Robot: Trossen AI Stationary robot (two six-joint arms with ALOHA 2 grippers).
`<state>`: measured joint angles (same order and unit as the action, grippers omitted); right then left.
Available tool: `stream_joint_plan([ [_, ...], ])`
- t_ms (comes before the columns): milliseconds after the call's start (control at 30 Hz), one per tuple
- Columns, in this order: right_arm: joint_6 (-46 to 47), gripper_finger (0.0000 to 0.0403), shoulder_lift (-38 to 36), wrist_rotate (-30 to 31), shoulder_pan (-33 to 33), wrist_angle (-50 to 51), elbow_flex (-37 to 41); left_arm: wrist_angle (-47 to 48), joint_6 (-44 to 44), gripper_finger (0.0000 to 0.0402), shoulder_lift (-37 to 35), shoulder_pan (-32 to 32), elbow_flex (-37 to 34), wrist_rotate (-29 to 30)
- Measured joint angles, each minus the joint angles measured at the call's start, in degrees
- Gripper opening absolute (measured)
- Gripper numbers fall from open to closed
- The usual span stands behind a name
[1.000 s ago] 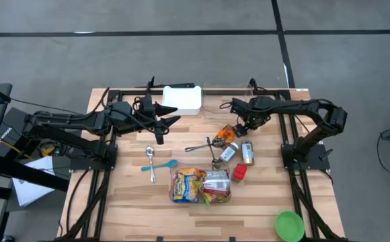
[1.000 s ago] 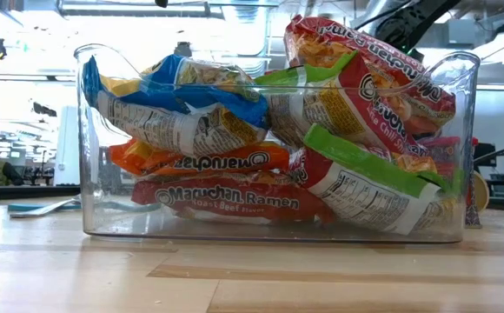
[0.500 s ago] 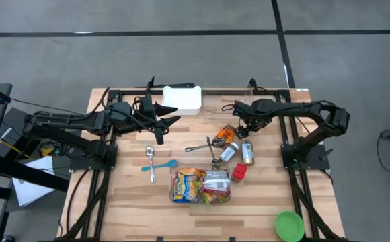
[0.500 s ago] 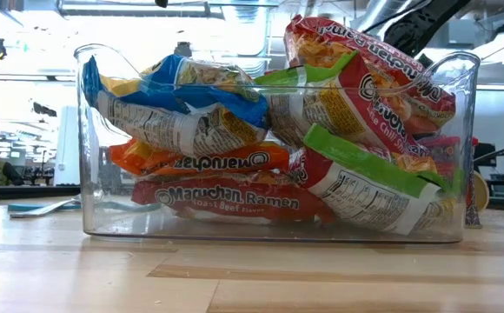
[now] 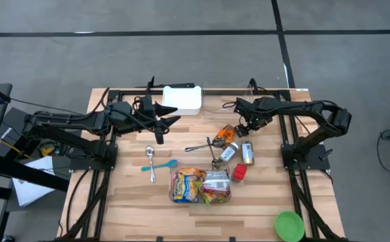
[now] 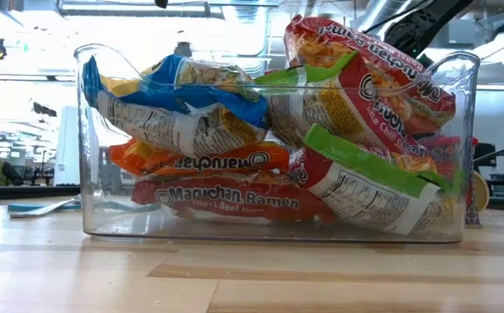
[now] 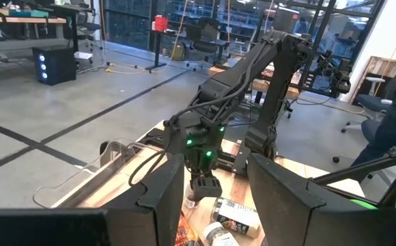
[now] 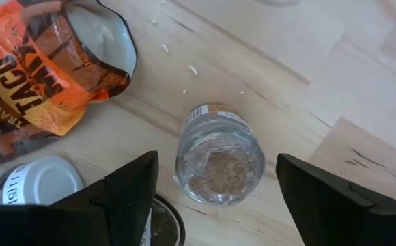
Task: Pick & Place Food Item
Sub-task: Put the brown seasoning into the top transparent bin
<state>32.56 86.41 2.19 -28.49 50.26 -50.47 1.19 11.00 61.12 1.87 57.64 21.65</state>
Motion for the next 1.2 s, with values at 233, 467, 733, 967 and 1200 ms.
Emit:
stream_joint_plan([
  [233,-0.04,0.0279,0.0,-0.27,-0.07,-0.07,-0.01,0.0,0.02,0.0159,0.0,0.0,0.0,0.0],
  [467,-0.04,0.0226,0.0,-0.27,-0.07,-0.06,-0.01,0.0,0.0,0.0159,0.0,0.0,0.0,0.0],
  [733,-0.02,0.0166,-0.02,-0.47,-0.07,0.07,-0.08,0.0,0.0,0.0159,0.0,0.0,0.0,0.0],
  [967,-0.02,0.0185,-0.02,-0.69,0.07,0.86,-0.08,0.0,0.0,0.0159,0.0,0.0,-0.01,0.0],
  [1200,0.28,0.0169,-1.0,-0.71,1.94,1.99,-0.01,0.0,0.0,0.0159,0.0,0.0,0.0,0.0],
])
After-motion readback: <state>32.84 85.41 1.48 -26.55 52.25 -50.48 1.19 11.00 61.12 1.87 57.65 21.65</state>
